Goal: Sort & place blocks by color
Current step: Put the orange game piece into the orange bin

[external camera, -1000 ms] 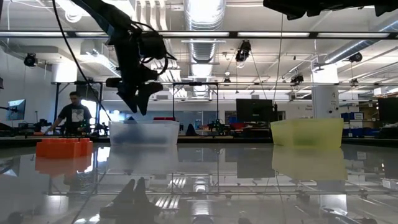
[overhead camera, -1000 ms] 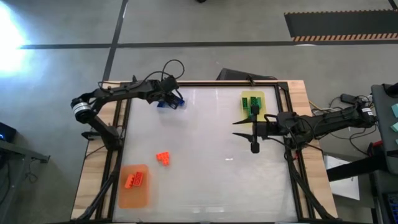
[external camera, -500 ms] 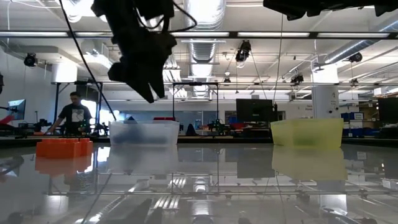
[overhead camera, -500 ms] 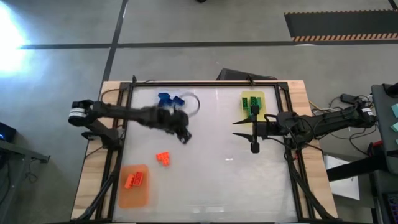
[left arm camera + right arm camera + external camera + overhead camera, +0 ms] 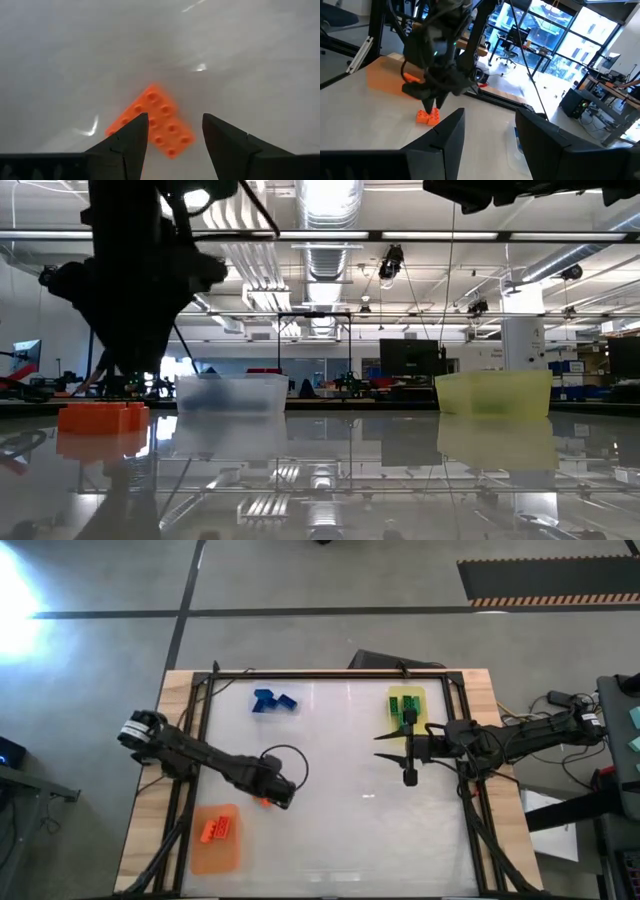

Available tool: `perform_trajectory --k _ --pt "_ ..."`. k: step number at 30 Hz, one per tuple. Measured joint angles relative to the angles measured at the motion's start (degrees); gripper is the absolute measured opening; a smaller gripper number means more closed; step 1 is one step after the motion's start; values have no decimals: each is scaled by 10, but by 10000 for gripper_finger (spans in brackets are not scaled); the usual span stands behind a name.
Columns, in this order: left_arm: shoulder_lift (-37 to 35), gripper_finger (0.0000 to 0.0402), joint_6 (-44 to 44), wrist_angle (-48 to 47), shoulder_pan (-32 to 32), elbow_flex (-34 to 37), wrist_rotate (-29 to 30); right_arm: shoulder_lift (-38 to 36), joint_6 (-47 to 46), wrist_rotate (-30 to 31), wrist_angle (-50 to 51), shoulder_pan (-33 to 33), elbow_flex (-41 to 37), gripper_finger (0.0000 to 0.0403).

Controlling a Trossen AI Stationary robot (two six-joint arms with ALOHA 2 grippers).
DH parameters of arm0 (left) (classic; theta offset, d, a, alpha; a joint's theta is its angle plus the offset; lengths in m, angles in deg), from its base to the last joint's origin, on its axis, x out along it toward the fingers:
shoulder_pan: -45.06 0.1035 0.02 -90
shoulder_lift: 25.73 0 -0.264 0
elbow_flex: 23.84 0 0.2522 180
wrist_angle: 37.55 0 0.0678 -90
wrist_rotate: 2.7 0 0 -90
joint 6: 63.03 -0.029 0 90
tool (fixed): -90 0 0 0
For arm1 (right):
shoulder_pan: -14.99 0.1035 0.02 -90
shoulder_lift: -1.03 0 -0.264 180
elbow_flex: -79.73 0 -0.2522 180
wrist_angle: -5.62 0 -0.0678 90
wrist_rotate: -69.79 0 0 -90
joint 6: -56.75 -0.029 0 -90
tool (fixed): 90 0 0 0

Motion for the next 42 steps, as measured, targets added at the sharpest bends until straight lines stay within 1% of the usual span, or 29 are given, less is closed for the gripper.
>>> perform_trajectory --k 2,6,9,16,20,24,35,38,42 --pt "14 165 10 -6 -1 2 -2 0 0 0 -2 0 0 167" --pt "42 141 -10 -5 3 1 -3 0 0 0 -2 0 0 167" --pt "51 114 -18 -4 4 -1 -5 0 0 0 -2 0 0 167" --pt "54 35 -41 -19 0 0 -24 0 1 0 -2 0 0 167" --pt "55 5 -46 -16 0 1 -23 0 1 0 -2 0 0 167" --pt "62 5 -46 -14 0 5 -19 0 1 0 -2 0 0 167" --pt "70 6 -63 29 0 -5 25 0 1 0 -2 0 0 166" --pt "71 6 -85 79 0 -8 42 0 1 0 -1 0 0 166" --pt "71 6 -162 208 0 -9 49 0 0 0 -1 0 0 166"
